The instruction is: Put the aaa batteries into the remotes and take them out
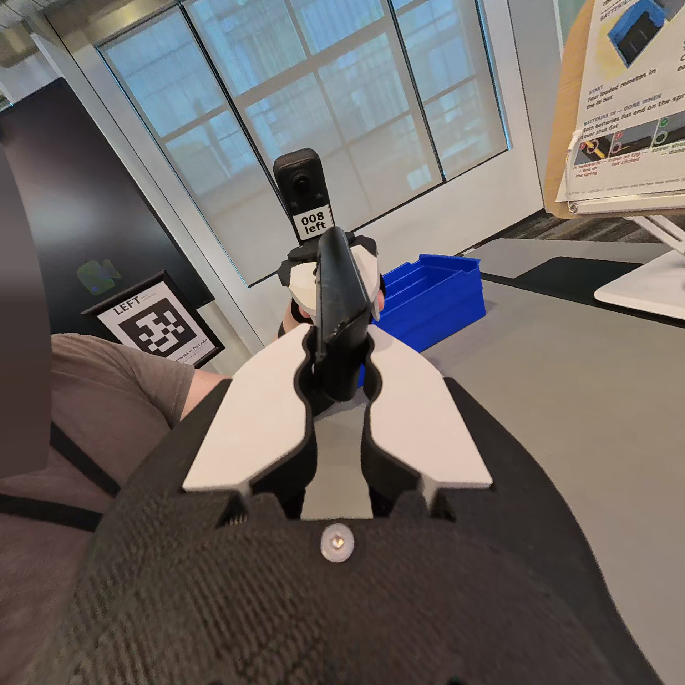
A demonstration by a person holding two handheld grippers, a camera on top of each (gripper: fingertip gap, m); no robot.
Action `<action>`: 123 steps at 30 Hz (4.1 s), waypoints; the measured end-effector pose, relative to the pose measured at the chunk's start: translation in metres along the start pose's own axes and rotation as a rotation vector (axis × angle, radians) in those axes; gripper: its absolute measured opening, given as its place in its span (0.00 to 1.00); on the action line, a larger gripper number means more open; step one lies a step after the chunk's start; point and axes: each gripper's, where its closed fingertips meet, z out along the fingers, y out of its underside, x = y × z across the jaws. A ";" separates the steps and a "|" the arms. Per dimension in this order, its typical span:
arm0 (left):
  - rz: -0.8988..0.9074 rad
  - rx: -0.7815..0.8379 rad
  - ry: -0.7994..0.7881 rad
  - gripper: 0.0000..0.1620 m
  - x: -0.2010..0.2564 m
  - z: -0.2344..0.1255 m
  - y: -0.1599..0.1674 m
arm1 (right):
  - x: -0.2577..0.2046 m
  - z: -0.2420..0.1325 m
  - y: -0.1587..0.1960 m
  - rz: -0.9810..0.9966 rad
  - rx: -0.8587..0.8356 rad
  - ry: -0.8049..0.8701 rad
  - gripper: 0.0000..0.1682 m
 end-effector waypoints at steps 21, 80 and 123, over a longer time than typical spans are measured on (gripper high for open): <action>-0.079 0.130 0.039 0.16 -0.001 -0.003 -0.015 | -0.008 -0.031 -0.033 -0.050 0.072 0.099 0.08; -0.040 0.058 -0.216 0.16 -0.022 -0.100 -0.025 | -0.018 0.043 -0.037 -0.971 -0.085 0.738 0.45; -0.230 0.604 -0.060 0.16 -0.032 -0.083 -0.072 | 0.042 0.118 0.004 -0.779 -0.089 0.790 0.33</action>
